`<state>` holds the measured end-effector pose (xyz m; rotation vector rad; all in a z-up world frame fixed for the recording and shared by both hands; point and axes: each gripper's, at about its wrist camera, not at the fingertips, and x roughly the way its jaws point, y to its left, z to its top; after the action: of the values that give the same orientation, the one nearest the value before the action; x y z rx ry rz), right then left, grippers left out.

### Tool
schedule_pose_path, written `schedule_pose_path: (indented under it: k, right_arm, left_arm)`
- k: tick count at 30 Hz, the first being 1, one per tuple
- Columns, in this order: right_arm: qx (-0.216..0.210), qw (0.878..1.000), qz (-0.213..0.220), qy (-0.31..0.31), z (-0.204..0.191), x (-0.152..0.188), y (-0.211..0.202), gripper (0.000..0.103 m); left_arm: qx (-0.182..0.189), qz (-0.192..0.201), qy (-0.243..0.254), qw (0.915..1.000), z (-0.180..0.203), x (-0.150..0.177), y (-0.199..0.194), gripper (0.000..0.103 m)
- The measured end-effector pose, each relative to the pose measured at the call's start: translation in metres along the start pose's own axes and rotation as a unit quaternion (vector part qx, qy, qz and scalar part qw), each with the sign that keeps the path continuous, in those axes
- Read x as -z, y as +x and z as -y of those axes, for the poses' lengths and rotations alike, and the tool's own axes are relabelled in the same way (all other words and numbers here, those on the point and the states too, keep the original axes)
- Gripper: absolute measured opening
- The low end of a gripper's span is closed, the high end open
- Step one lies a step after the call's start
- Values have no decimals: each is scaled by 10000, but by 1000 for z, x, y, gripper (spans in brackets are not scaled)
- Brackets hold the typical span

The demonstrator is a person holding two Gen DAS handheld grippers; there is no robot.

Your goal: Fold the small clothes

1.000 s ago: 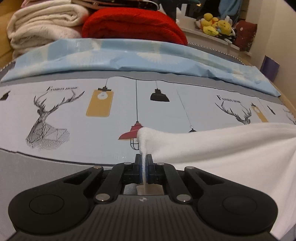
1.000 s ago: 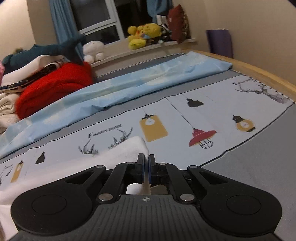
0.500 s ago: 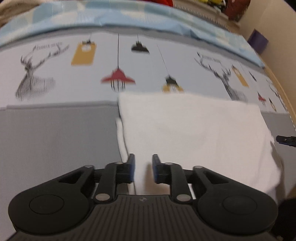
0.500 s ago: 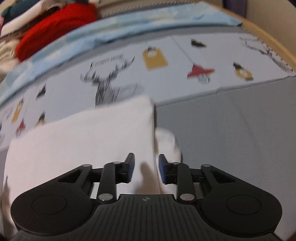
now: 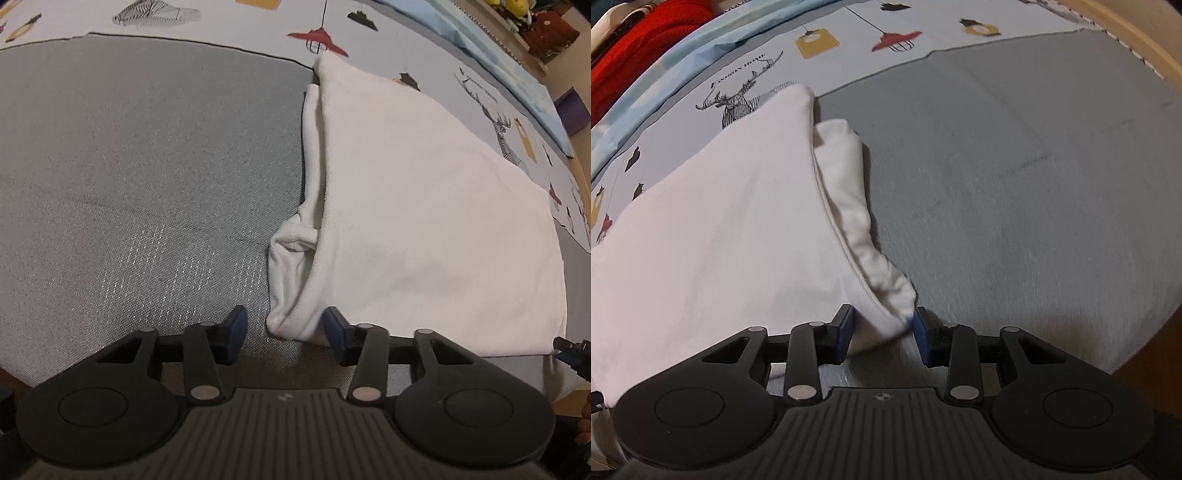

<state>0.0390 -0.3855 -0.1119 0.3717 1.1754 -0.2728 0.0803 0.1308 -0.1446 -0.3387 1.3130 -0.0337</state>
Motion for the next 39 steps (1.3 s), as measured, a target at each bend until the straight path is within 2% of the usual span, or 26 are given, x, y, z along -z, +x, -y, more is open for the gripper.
schedule_pose_path:
  k: [2, 3, 4, 5, 7, 11, 16, 18, 20, 22, 26, 27, 30, 33, 35, 36, 37, 39]
  right_arm:
    - [34, 10000, 53, -13, -1, 4, 0, 32]
    - [21, 10000, 84, -15, -3, 5, 0, 19]
    - [23, 9999, 102, -28, -4, 6, 0, 11]
    - [24, 9999, 152, -60, -4, 7, -1, 10]
    - [77, 9994, 307, -147, -6, 8, -5, 8]
    - [64, 9984, 498, -252, -9, 6, -11, 8]
    - [-200, 9980, 416, -429, -17, 7, -18, 8]
    - [-196, 9973, 408, -587, -24, 11, -20, 8]
    - [-25, 9967, 400, -709, -27, 15, -22, 8]
    - [61, 9974, 336, -630, -25, 16, -20, 8]
    - [320, 9968, 479, -557, -25, 20, -25, 10]
    - [408, 9960, 598, -527, -25, 21, -28, 10]
    - [345, 9955, 772, -424, -23, 22, -31, 10]
    - [491, 9966, 467, -478, -18, 22, -20, 10]
    - [777, 9960, 234, -384, -11, 23, -12, 10]
    - [824, 9960, 212, -278, -9, 23, -11, 10]
    - [813, 9962, 260, -162, -6, 22, -13, 13]
    - [735, 9957, 558, -110, -8, 19, -26, 15]
  left_arm:
    - [105, 75, -47, 9999, -1, 4, 0, 26]
    - [140, 86, -15, 9999, 1, 6, -1, 20]
    - [128, 134, 122, 9998, 4, 8, -4, 14]
    - [78, 237, 317, 9992, 8, 10, -8, 11]
    - [2, 500, 578, 9971, 12, 15, -19, 10]
    - [48, 828, 386, 9958, 1, 20, -37, 9]
    - [-201, 567, 102, 9981, -22, 35, -41, 9]
    - [-217, 473, 59, 9986, -30, 36, -39, 9]
    - [-45, 398, 1, 9992, -33, 37, -39, 13]
    - [-112, 392, 44, 9992, -33, 36, -40, 15]
    - [-159, 505, 1, 9986, -38, 36, -45, 29]
    - [-184, 589, -17, 9981, -38, 34, -47, 36]
    - [-132, 881, -39, 9960, -32, 32, -52, 38]
    - [17, 911, 90, 9958, -23, 27, -47, 38]
    - [-117, 652, 287, 9974, -15, 28, -36, 38]
    - [-312, 451, 400, 9977, -12, 30, -28, 38]
    - [-582, 282, 519, 9966, -9, 30, -19, 42]
    - [-772, 364, 607, 9945, -6, 30, -22, 51]
